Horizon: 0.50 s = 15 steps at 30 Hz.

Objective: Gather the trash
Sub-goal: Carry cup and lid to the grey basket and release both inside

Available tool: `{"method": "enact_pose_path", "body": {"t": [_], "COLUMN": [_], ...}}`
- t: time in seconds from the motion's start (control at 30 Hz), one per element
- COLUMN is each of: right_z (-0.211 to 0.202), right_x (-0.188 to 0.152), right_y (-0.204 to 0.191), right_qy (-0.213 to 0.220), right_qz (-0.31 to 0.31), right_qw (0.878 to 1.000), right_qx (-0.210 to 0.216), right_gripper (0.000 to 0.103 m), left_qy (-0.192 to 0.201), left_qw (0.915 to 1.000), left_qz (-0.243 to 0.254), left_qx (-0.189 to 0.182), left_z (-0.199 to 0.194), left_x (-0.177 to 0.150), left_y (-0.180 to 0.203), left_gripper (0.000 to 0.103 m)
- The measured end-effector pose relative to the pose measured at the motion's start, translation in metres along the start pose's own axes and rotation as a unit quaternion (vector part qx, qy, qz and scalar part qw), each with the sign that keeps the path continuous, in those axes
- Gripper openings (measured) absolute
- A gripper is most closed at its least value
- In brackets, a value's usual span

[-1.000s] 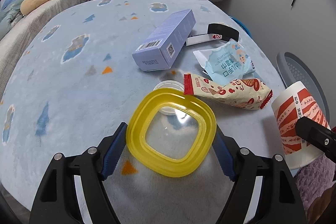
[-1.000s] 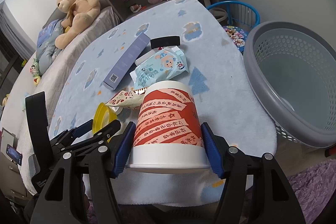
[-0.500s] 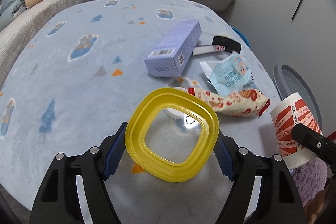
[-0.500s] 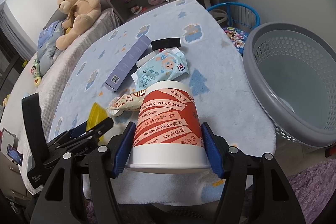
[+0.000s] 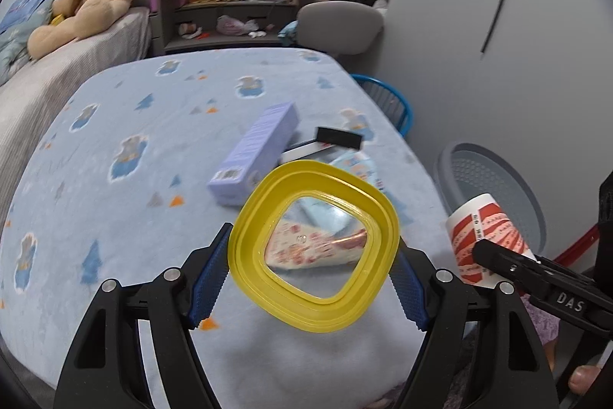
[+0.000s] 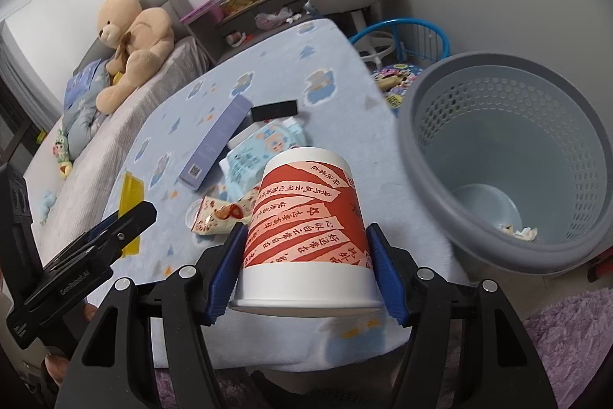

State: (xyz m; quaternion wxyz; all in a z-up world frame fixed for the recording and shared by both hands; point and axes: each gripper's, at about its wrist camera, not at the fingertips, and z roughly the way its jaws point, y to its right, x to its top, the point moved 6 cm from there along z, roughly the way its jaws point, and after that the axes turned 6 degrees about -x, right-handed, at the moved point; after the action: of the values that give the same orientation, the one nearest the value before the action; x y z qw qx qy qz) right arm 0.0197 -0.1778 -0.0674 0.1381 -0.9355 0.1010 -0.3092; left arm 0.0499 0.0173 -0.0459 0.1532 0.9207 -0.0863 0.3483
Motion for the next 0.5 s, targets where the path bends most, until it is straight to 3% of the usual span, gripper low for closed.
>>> {"method": "enact_pose_path", "body": {"t": [0.5], "right_z": [-0.038], "right_x": [0.047], "right_y": [0.143], "right_qy": [0.048], "right_qz": [0.091], "right_qw": [0.991], "right_qx": [-0.089], "right_gripper": [0.062], "left_qy": [-0.033], "left_qw": [0.9903], "left_qz": [0.108], "left_qx": [-0.08], "left_z": [0.066], "left_x": [0.035], "left_y": [0.144], "left_gripper": [0.073]}}
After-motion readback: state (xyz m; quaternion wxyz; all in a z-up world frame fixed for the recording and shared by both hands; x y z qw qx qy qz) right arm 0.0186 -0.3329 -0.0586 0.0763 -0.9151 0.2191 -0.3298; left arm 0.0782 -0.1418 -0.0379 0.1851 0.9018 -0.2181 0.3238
